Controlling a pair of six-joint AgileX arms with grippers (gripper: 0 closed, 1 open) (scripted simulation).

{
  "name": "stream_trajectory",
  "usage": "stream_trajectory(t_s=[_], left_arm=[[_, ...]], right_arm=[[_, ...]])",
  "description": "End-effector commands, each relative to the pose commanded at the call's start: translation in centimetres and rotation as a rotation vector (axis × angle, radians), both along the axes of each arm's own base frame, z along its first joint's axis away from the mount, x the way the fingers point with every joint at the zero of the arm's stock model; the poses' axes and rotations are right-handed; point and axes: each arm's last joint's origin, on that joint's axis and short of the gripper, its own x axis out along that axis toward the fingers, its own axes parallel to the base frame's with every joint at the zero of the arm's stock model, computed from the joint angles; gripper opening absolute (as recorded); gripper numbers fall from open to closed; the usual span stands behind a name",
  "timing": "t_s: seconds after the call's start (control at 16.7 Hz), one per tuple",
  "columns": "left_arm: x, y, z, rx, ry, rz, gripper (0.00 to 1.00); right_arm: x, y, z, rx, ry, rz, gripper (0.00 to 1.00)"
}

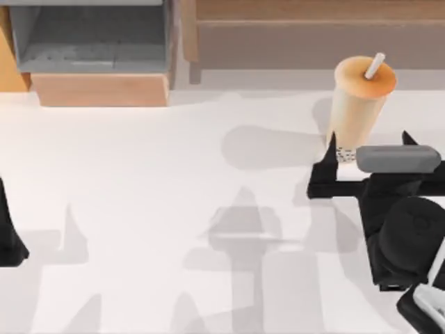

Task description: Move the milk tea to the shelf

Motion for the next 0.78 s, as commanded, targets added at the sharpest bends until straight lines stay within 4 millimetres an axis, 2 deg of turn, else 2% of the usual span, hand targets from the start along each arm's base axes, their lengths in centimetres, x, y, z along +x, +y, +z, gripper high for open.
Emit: stream_trajectory(t_s=[0.36, 0.48, 0.78], left_arm=[[0.0, 0.0, 0.0, 0.000, 0.000, 0.000, 1.00], [0.0, 0.0, 0.0, 0.000, 0.000, 0.000, 1.00], [0.0, 0.0, 0.0, 0.000, 0.000, 0.000, 1.00]], right_arm=[[0.4, -0.1, 0.0, -0.001, 0.002, -0.002, 1.00], [1.6, 0.1, 0.0, 0.000, 0.000, 0.000, 1.00], [6.1, 0.1, -0.1, 0.000, 0.000, 0.000, 1.00]])
